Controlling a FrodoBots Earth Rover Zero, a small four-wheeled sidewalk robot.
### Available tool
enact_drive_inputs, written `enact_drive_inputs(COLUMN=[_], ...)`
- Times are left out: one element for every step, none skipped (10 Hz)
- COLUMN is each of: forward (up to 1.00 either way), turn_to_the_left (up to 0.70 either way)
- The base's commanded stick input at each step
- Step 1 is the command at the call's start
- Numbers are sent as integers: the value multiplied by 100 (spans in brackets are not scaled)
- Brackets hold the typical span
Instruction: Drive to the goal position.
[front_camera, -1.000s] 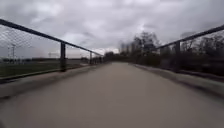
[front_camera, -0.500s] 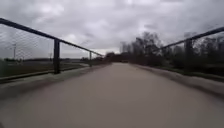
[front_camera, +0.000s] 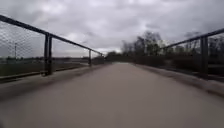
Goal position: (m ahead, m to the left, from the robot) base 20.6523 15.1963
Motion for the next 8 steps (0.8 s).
enact_drive_inputs(forward=[100,100,100,100,100,100,100,100], turn_to_the_left=[0,0,0,0,0,0,0,0])
